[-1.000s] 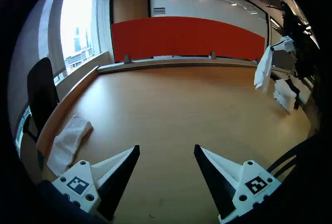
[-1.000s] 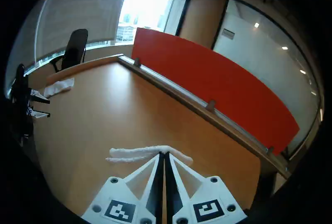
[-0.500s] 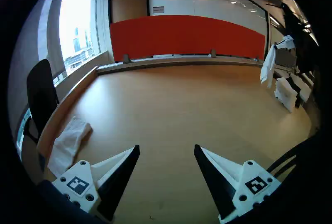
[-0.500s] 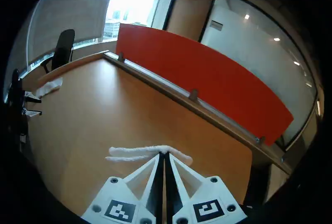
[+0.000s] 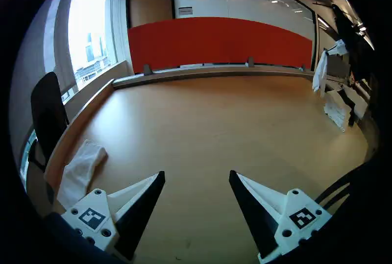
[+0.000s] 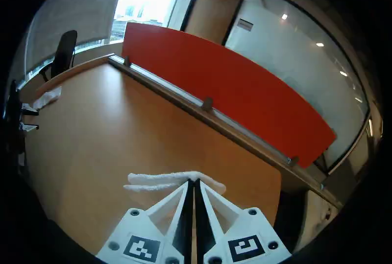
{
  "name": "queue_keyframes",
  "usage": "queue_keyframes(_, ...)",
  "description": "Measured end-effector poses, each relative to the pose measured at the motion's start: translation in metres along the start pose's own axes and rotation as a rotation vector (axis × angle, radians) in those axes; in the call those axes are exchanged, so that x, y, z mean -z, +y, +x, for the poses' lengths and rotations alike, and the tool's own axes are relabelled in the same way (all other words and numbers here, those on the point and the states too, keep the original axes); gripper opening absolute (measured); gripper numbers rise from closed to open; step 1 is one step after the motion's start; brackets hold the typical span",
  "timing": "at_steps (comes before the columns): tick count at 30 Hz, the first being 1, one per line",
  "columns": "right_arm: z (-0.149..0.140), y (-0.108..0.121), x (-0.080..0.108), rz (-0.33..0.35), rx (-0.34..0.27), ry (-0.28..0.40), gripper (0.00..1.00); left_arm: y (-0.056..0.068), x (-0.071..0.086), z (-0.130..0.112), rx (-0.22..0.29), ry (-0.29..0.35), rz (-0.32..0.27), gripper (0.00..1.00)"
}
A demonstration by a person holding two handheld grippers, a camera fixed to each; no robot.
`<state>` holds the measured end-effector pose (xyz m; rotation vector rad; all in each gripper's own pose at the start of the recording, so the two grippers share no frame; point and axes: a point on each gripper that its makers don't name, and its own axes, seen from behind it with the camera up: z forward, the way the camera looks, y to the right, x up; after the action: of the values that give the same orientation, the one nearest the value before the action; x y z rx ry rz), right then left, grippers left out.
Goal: Fold towel
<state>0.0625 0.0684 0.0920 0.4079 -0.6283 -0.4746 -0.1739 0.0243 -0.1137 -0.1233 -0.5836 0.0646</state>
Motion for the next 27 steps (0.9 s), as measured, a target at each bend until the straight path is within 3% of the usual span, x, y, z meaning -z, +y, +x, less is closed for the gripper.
queue_keyframes(13, -0.017, 0.039, 0.004, -0.051, -0.025, -0.026, 0.01, 0.005, 0.002, 0.001, -0.007, -0.005, 0.003, 0.98)
queue_keyframes(27, -0.041, 0.057, 0.016, -0.079, -0.049, -0.058, 0.01, 0.012, 0.002, 0.003, -0.019, -0.006, -0.002, 0.98)
